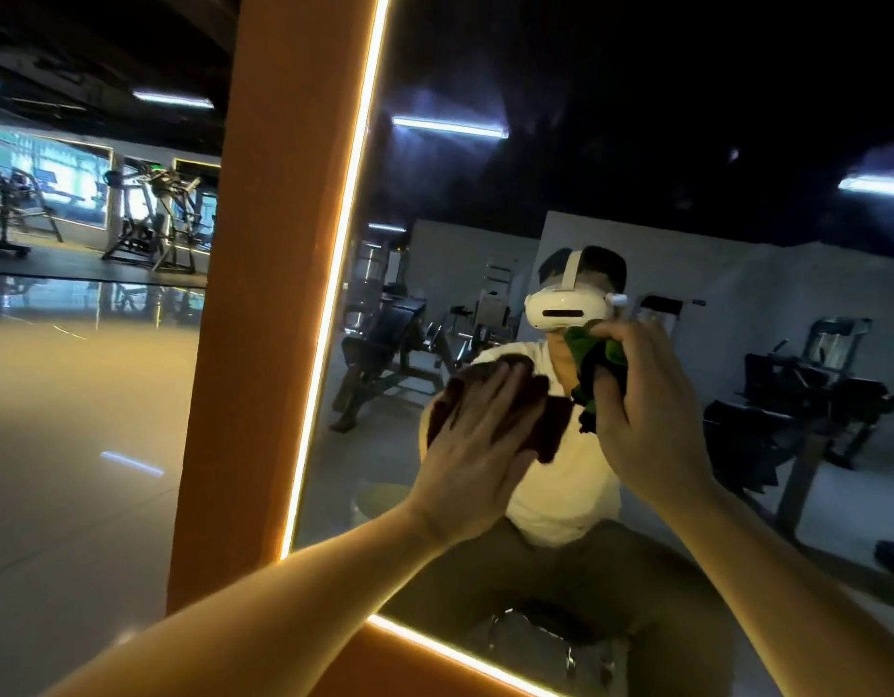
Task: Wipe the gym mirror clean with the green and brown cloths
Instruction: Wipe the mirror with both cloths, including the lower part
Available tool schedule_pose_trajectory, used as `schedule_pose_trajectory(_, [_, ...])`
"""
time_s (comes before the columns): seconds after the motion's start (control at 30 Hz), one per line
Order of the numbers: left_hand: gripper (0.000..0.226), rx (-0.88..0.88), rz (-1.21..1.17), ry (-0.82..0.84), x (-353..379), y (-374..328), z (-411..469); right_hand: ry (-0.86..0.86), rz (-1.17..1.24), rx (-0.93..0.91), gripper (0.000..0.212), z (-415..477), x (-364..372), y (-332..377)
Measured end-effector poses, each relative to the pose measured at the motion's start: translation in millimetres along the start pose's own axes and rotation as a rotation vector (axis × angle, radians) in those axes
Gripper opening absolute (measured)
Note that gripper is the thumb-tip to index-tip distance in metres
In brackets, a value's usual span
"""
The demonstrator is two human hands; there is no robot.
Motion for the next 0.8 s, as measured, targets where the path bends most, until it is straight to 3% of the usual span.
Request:
schedule_pose_trajectory(0.1, [0.045, 0.159, 0.118, 0.073, 4.9, -3.4, -6.1, 0.0, 0.008, 0.017, 0.025, -21.8, 2.4, -6.2])
schedule_pose_trajectory(0.23, [0.053, 0.392, 0.326, 0.202, -22.6, 25.9, 7.4, -0.002, 0.081, -0.013, 0.025, -30.4, 3.3, -6.2])
schedule_pose_trajectory(0.3, [0.049, 0.268, 0.379, 0.092, -46.3, 44.2, 24.2, 0.003, 0.094, -0.004, 0.025, -33.4, -1.2, -10.9])
schedule_pose_trajectory(0.43, [0.045, -0.398, 0.265, -0.315, -76.6, 76.7, 35.6, -0.005, 0.146, 0.029, 0.032, -49.7, -5.0, -23.8])
schedule_pose_trajectory(0.5, [0.046, -0.569, 0.195, -0.4, -61.8, 70.8, 19.4, 0.0, 0.119, 0.036, 0.03, -56.8, 3.2, -23.8])
schedule_pose_trajectory(0.57, [0.047, -0.545, 0.184, -0.358, -43.7, 58.5, -14.6, 0.018, 0.067, 0.038, 0.032, -63.6, 17.3, -15.6])
schedule_pose_trajectory(0.7, [0.062, -0.282, 0.186, -0.084, -30.8, 37.9, -86.6, 0.033, 0.037, -0.025, 0.033, -53.9, 34.7, 7.1])
schedule_pose_trajectory(0.8, [0.074, -0.2, 0.158, -0.027, -41.7, 43.9, -80.5, -0.006, 0.062, -0.05, 0.03, -35.4, 38.3, 12.9])
Point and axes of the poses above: each hand's wrist, its own z-axis towards the middle knuckle, its own x-axis out of the palm, y = z × x, the point moved 5 cm from there along z, towards the middle knuckle, and after that the axes turned 3 degrees about x, right-handed, at the moved point
